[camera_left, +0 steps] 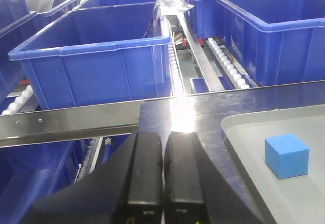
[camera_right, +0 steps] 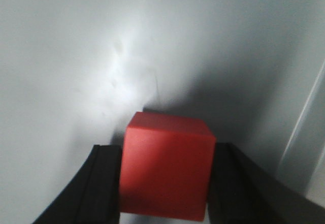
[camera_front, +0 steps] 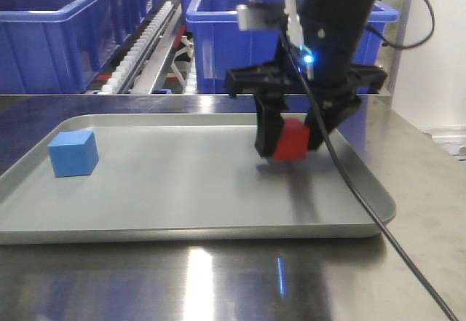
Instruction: Sort and place red and blue blocks on shelf
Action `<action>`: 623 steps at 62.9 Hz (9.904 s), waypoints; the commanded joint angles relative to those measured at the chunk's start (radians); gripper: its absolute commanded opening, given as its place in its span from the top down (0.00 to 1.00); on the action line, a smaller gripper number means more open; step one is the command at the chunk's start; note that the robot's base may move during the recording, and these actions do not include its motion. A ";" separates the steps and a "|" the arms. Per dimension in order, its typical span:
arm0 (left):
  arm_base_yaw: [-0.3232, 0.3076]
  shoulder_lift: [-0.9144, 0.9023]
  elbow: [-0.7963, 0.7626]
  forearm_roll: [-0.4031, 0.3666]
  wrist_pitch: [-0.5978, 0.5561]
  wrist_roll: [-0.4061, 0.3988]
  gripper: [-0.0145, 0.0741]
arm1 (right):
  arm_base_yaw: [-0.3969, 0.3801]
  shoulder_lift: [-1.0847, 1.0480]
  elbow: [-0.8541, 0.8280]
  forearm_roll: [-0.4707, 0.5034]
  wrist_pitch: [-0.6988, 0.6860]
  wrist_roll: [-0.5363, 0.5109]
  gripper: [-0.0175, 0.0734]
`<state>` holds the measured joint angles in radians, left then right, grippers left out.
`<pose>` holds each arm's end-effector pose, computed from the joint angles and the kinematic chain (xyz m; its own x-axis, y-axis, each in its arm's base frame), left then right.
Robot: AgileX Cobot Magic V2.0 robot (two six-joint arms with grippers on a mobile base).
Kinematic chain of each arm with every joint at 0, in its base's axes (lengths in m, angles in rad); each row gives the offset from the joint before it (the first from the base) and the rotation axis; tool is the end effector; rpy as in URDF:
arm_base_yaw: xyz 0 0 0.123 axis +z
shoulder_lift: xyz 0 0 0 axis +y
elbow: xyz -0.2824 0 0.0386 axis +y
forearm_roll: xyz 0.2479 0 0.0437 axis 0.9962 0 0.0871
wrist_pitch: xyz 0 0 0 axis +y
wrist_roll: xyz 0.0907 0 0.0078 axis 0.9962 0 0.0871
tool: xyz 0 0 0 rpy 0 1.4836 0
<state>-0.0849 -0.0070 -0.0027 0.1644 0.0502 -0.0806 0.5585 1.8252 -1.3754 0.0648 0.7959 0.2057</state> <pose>0.0556 -0.0040 0.2099 0.0534 0.0793 -0.9954 0.0724 0.9939 0.0830 0.3260 0.2087 0.2348 -0.8877 -0.2621 -0.3786 -0.3351 0.9316 0.1408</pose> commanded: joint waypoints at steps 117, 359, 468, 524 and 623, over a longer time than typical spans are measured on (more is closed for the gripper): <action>0.004 -0.019 0.036 -0.001 -0.076 -0.006 0.69 | -0.471 -1.312 0.796 -0.128 -0.323 -0.001 0.75; -0.329 1.358 -1.037 -0.334 0.526 -0.080 0.23 | -0.471 -1.312 0.796 -0.128 -0.318 -0.001 0.75; -0.369 1.621 -1.043 -0.222 0.470 -0.285 0.50 | -0.471 -1.312 0.796 -0.128 -0.318 -0.001 0.75; -0.171 1.129 -1.039 -0.125 0.511 -0.279 0.70 | -0.471 -1.312 0.796 -0.128 -0.318 -0.001 0.75; -0.109 0.633 -0.558 -0.124 0.329 -0.279 0.70 | -0.471 -1.312 0.796 -0.128 -0.318 -0.001 0.75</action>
<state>-0.1950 0.6323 -0.5450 0.0389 0.4622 -0.3566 0.0947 0.5147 -0.5524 -0.0530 0.5567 0.2076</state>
